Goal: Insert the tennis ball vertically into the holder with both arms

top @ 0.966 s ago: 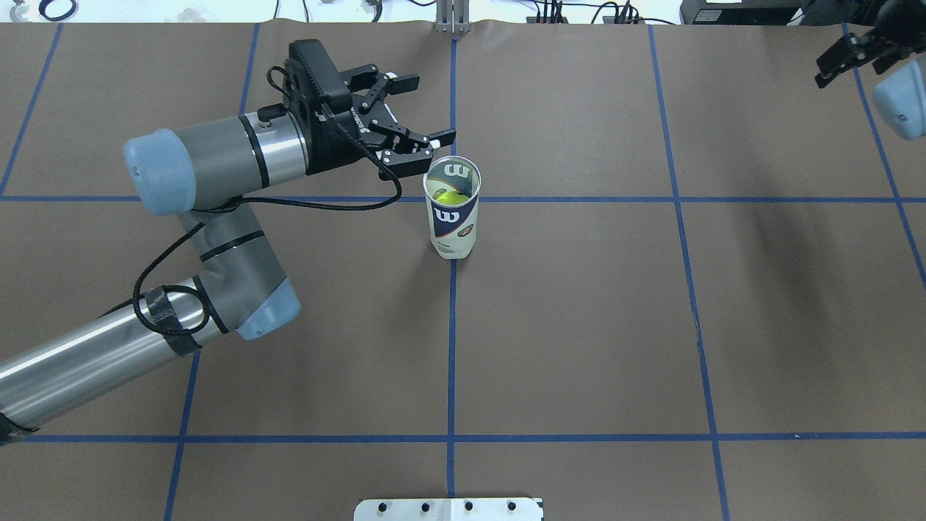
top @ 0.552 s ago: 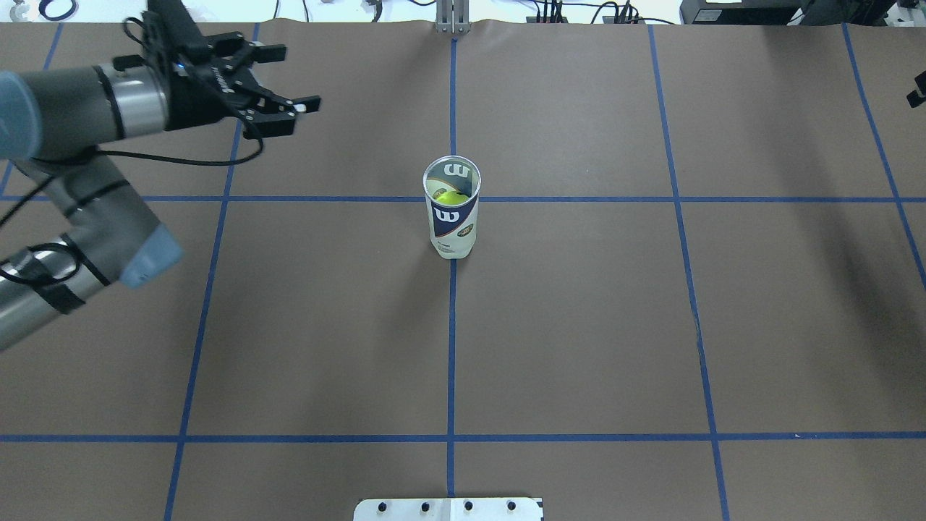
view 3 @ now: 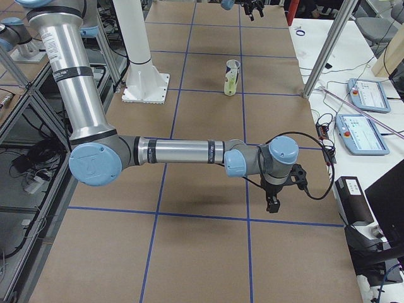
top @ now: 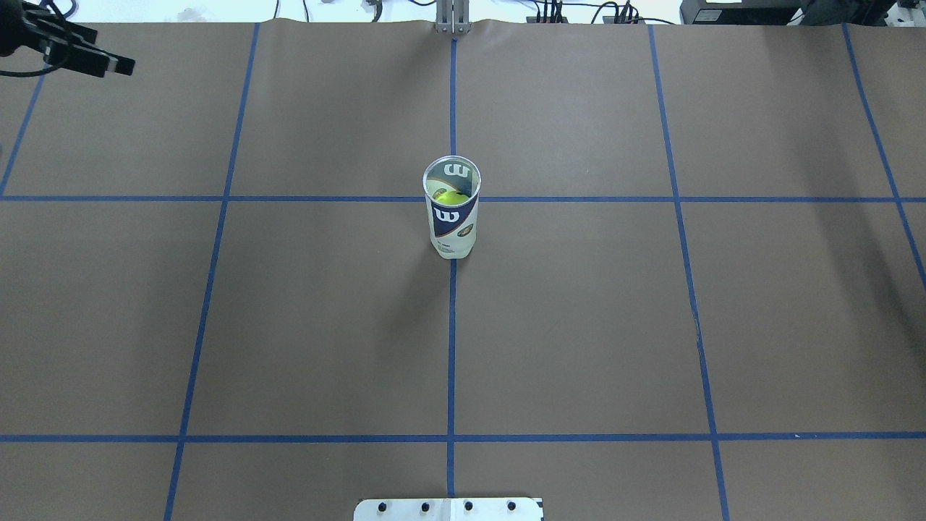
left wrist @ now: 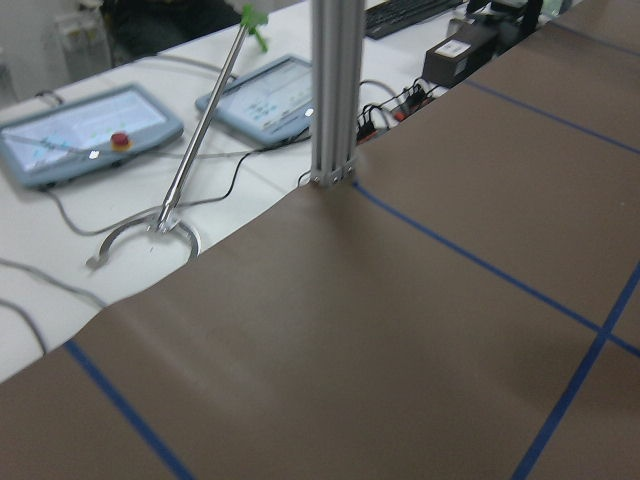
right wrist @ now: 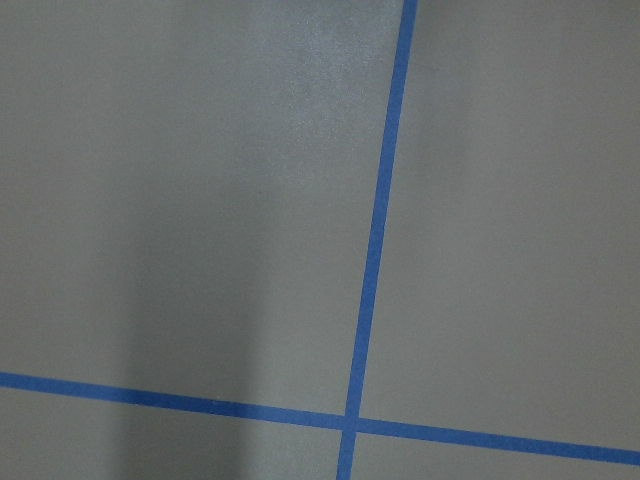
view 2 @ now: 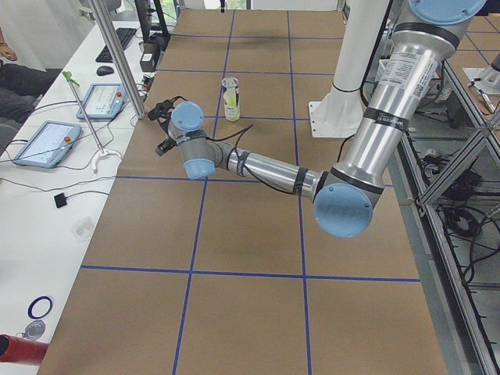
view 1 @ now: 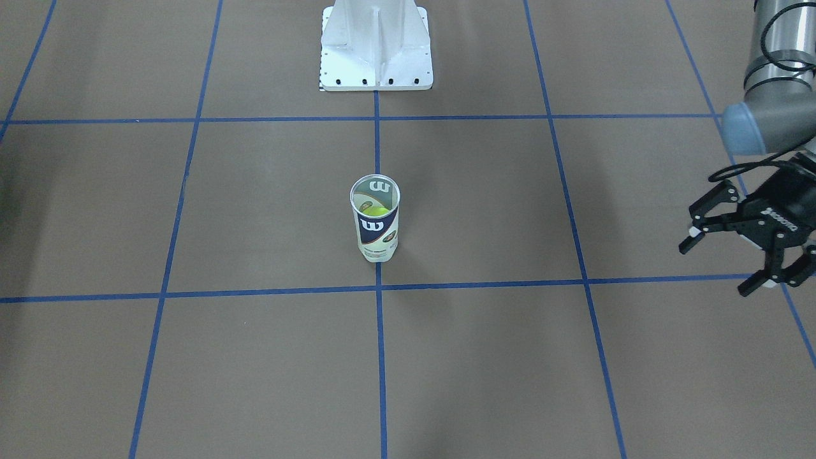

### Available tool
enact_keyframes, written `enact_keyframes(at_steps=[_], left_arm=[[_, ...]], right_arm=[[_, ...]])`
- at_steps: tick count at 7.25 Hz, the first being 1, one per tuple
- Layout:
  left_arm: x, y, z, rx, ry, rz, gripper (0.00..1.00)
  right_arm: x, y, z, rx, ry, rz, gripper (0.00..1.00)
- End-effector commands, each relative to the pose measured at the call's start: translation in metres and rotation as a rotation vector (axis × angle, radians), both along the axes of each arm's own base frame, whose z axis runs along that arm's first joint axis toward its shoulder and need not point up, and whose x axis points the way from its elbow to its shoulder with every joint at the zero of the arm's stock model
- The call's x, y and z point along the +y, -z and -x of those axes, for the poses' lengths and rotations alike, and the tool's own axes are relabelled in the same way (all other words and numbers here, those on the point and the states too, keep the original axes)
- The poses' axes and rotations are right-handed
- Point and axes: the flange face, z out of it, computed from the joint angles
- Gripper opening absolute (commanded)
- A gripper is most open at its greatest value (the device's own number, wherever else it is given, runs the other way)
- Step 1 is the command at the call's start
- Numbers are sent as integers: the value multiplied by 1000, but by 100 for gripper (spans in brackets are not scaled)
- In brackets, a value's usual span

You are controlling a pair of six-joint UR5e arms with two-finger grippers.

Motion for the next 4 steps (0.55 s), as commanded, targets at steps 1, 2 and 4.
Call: enact_keyframes(at_steps=[1,2,4], left_arm=[[1,-63,46,-69,30,227,99],[14,-98,68,-123,20,228,99],[26,-144,106,-228,-27,299,99]], right_arm=[[2,-3,-1,2,-2,6,99],[3,-4,-1,2,-2,7,99],[6,-8,-1,1,-5,16,100]])
